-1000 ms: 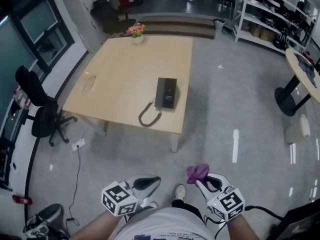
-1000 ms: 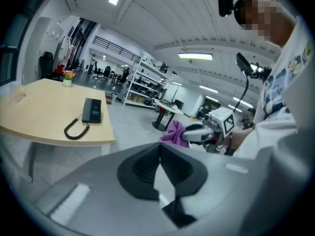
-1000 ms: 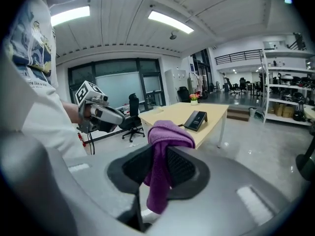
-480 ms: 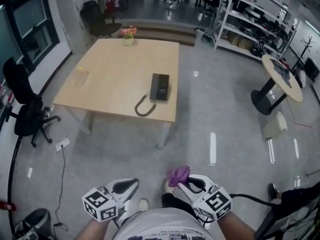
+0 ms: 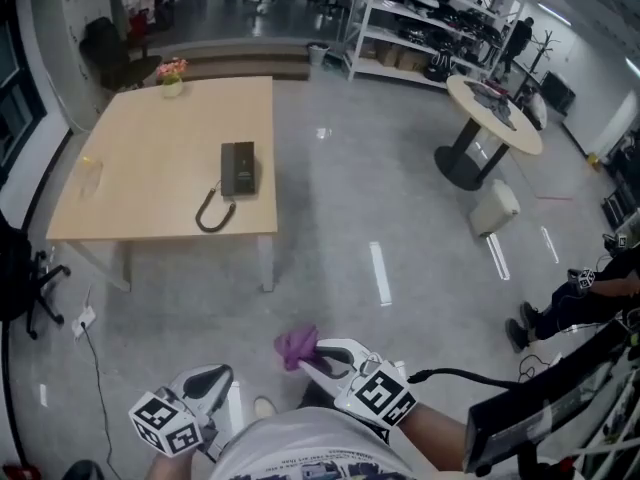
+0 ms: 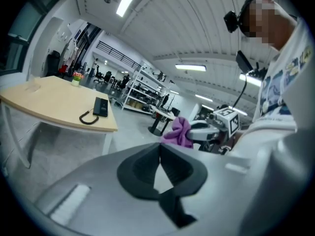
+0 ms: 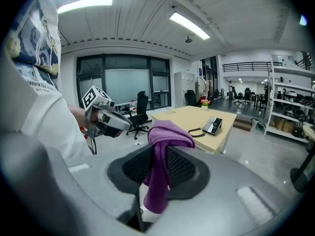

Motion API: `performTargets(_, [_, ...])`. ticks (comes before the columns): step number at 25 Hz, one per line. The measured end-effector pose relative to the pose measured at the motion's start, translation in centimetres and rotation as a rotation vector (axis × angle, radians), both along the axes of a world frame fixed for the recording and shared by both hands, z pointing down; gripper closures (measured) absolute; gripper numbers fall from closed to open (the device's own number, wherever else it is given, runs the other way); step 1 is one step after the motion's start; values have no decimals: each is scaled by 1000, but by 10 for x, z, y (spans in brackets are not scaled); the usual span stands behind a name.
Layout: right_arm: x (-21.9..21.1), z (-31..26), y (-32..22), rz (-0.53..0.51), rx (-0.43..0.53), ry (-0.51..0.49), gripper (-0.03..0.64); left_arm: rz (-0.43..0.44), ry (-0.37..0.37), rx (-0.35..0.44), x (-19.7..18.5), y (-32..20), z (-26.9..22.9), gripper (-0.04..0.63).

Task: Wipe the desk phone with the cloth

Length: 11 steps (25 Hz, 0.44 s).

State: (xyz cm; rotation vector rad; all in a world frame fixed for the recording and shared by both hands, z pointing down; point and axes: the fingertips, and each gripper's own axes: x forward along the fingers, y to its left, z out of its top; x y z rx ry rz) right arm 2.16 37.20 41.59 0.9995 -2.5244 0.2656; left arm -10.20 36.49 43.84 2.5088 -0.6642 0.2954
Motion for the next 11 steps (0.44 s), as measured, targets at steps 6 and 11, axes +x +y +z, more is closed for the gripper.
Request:
performTargets(6, [40,-7,-18,-24,40,18,531,4,-19,-6,52,-24,-7,592])
performTargets(11, [90,-2,-40,-40,66,8,531,56,-31,44,124,-49,-8,591])
